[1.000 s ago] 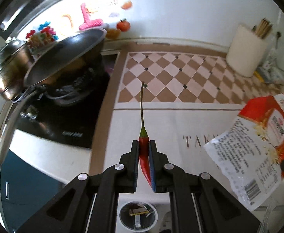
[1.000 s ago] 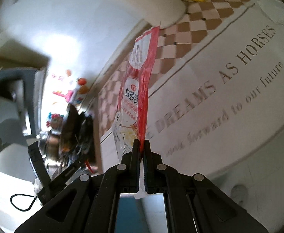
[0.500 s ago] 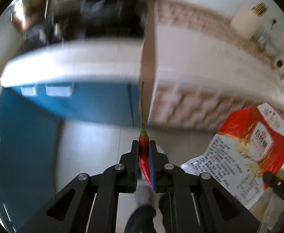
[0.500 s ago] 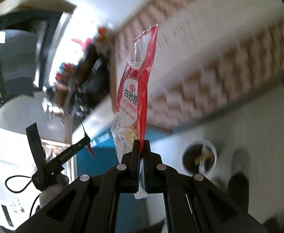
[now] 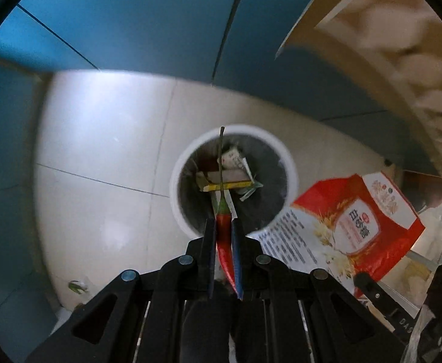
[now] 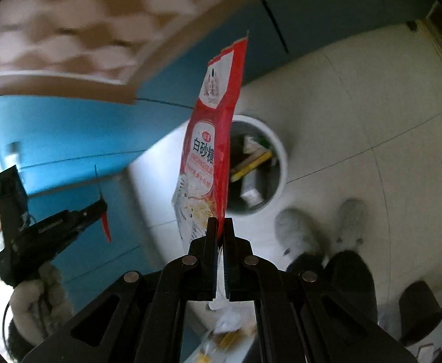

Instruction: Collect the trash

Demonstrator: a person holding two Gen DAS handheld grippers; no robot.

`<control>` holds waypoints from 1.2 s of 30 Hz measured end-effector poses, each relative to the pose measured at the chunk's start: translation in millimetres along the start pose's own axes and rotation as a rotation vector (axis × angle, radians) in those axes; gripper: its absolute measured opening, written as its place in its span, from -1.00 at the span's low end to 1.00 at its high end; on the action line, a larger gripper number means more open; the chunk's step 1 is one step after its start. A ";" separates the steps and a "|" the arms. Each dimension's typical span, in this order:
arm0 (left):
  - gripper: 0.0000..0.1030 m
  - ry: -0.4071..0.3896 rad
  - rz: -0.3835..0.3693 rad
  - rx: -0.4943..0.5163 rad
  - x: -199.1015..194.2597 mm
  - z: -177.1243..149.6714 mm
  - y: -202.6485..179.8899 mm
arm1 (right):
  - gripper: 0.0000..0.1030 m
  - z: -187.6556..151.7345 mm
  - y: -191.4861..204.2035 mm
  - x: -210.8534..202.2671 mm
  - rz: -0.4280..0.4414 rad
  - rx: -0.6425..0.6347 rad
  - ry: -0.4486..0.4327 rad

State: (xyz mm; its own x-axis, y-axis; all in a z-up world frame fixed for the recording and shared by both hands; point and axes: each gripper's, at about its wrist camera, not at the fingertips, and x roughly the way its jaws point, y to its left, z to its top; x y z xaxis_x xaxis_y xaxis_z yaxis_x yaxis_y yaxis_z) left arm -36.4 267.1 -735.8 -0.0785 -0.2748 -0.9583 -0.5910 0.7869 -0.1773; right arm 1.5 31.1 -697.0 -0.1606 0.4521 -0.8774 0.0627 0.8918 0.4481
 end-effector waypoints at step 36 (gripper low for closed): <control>0.99 -0.270 0.176 0.038 -177.6 -146.8 -14.3 | 1.00 -30.3 69.0 -53.7 -0.348 -0.501 -0.137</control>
State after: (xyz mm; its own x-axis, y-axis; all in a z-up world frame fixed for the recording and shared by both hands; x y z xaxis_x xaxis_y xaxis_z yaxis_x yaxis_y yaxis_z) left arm -131.9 223.5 -530.2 0.0421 0.0198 -0.9989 -0.5565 0.8308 -0.0070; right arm -15.3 67.8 -613.7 0.0417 0.1638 -0.9856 -0.4455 0.8860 0.1284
